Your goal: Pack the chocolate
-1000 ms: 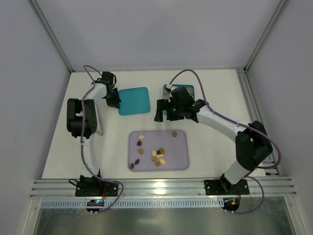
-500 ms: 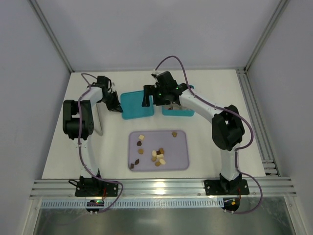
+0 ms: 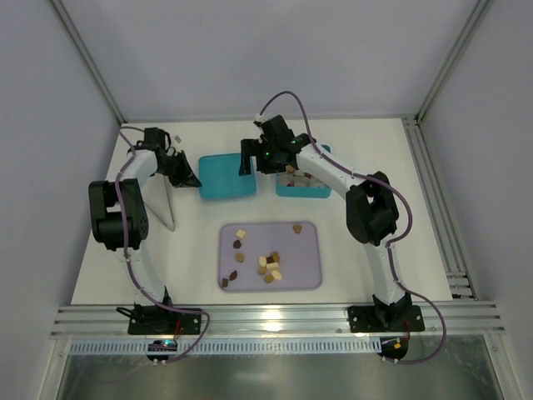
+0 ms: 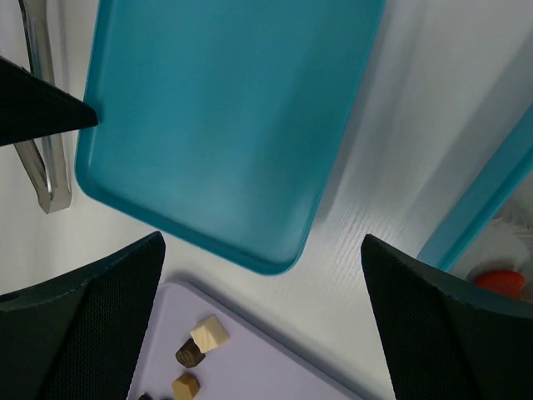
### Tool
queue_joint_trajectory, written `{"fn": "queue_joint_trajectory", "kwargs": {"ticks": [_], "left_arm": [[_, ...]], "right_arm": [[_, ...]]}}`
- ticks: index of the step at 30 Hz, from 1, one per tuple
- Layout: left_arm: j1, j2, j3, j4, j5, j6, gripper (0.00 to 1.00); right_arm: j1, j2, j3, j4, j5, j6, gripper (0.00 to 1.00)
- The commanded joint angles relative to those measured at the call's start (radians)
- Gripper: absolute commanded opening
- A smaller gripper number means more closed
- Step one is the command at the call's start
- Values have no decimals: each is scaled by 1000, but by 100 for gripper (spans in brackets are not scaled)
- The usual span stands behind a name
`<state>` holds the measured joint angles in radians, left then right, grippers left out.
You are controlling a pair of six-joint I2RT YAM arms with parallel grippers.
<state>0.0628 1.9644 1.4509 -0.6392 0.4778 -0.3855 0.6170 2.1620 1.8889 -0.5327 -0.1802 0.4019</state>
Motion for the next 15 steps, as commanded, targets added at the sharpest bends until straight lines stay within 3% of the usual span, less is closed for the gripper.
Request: {"fn": "queue_joint_trajectory", "kwargs": {"ticks": [1,15], "left_arm": [[-3,-59,-23,26,84,-4,0],[15,-128,-49,44,133,-29,0]], "right_arm": [[-10,13,68,-7,-44,25,100],[-23,56,62,22,-100,121,100]]}}
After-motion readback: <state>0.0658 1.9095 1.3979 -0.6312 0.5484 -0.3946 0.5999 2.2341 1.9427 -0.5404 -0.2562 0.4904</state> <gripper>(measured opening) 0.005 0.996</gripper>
